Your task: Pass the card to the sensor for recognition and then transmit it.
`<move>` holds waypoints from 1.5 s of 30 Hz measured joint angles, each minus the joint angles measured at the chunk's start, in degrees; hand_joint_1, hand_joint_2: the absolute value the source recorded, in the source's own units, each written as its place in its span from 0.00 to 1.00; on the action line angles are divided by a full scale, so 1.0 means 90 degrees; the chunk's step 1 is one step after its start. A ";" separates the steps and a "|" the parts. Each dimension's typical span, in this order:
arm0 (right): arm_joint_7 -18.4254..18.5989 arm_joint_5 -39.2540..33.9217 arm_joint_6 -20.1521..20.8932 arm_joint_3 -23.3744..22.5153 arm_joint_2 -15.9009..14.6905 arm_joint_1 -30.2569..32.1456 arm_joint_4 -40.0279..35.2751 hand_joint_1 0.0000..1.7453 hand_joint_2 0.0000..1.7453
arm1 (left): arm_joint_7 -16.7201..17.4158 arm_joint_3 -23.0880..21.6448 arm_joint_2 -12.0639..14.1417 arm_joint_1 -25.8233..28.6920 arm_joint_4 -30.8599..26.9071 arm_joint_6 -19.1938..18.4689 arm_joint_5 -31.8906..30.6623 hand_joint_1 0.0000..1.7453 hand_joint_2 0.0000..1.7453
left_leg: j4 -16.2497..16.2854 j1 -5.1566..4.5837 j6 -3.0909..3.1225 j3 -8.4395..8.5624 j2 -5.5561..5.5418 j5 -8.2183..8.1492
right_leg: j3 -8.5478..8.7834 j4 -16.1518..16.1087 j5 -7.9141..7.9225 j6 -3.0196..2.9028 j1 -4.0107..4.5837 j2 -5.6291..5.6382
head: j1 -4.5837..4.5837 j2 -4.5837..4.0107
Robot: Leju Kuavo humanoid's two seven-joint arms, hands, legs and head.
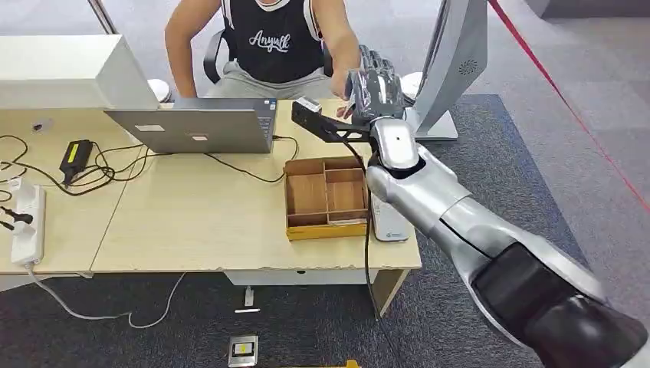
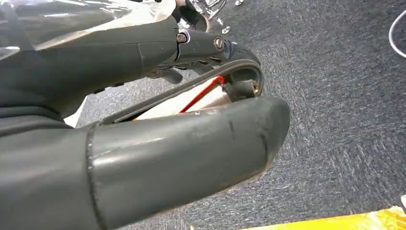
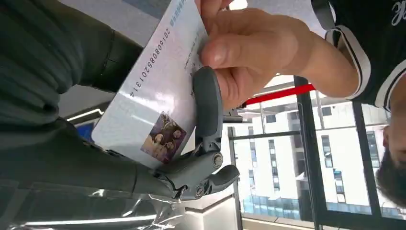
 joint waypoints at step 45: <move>-0.0680 -0.0865 -0.0838 0.0048 -0.0090 0.0256 0.0335 0.00 0.00 | 0.0063 -0.0304 0.0034 0.0070 0.0000 0.0046 0.0408 0.00 0.00 | 0.0001 0.0000 0.0000 0.0002 0.0002 0.0000 | -0.0004 0.0000 0.0000 -0.0001 0.0000 0.0002 | 0.0000 0.0000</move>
